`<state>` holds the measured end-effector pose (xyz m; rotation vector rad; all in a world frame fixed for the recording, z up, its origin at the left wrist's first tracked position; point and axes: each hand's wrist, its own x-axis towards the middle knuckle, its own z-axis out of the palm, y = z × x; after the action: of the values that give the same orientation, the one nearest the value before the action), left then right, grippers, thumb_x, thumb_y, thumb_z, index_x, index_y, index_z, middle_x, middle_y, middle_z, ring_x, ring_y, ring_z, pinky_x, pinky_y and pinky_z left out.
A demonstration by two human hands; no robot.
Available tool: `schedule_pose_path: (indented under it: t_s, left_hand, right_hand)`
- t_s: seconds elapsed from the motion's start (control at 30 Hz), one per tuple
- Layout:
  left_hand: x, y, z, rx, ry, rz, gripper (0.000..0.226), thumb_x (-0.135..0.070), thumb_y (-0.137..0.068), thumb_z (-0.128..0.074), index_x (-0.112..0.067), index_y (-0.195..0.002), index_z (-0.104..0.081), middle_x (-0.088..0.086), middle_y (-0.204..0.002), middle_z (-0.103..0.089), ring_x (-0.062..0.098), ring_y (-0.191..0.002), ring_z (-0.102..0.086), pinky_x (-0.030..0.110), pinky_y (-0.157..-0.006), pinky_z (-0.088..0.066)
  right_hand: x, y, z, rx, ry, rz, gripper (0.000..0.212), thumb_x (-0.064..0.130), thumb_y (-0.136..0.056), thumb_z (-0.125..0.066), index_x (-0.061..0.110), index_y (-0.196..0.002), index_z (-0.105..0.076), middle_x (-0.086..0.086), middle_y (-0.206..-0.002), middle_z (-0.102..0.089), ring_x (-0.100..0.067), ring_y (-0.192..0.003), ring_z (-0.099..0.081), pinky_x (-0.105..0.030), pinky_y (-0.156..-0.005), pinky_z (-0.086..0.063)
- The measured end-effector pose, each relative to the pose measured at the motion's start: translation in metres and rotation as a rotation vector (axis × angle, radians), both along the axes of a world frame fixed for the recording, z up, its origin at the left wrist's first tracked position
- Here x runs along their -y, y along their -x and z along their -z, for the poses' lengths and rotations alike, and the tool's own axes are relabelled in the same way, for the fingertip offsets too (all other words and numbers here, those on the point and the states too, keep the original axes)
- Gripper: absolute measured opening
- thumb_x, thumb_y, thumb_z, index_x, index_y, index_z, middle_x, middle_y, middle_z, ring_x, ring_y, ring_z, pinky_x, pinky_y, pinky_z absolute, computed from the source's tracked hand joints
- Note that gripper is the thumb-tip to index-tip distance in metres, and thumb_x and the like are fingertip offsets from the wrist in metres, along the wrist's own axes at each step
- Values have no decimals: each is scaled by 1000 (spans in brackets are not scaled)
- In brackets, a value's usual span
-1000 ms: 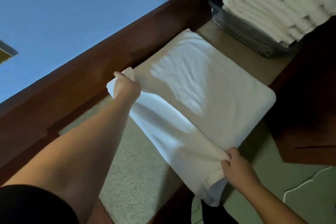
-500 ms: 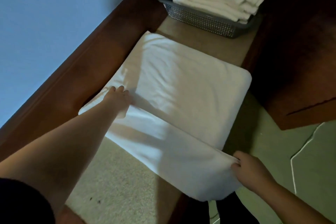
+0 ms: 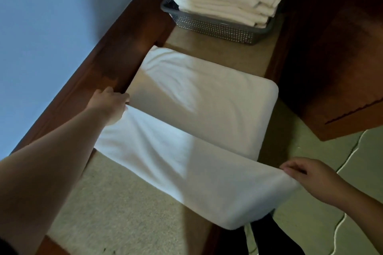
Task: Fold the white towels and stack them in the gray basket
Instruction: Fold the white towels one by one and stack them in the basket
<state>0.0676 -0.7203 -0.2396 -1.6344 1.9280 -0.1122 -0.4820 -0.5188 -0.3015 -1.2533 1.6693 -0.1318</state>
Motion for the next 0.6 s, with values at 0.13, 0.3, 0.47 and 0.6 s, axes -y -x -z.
schedule_pose_path:
  t_s: [0.13, 0.3, 0.47, 0.6]
  left_hand:
    - [7, 4, 7, 14, 1, -28, 23, -34, -107, -46, -27, -126, -57, 5, -119, -66, 29, -118, -48, 44, -93, -39]
    - [20, 4, 10, 21, 90, -26, 20, -32, -107, -47, -26, -119, -61, 3, -117, -69, 30, -117, -51, 43, -90, -44]
    - [29, 10, 18, 35, 77, -70, 24, -23, -102, -50, -26, -124, -61, 3, -116, -69, 30, -118, -49, 45, -90, -45]
    - [32, 26, 28, 58, -102, -103, 38, -22, -95, -50, -33, -130, -55, 3, -126, -61, 30, -124, -42, 46, -96, -39]
  right_hand:
    - [9, 0, 2, -22, 22, -32, 18, 24, -103, -61, 37, -107, -72, 16, -105, -72, -4, -97, -65, -27, -75, -51]
    - [27, 7, -7, -100, 182, 43, 18, 22, -104, -58, 31, -109, -73, 11, -105, -71, -8, -96, -63, -38, -76, -51]
    - [34, 9, -3, -122, 131, -4, 17, 23, -104, -59, 36, -106, -70, 9, -107, -70, -13, -98, -64, -40, -81, -53]
    - [41, 3, 6, -119, 93, 3, 31, 28, -105, -59, 24, -135, -65, 2, -127, -66, -15, -108, -58, -33, -89, -46]
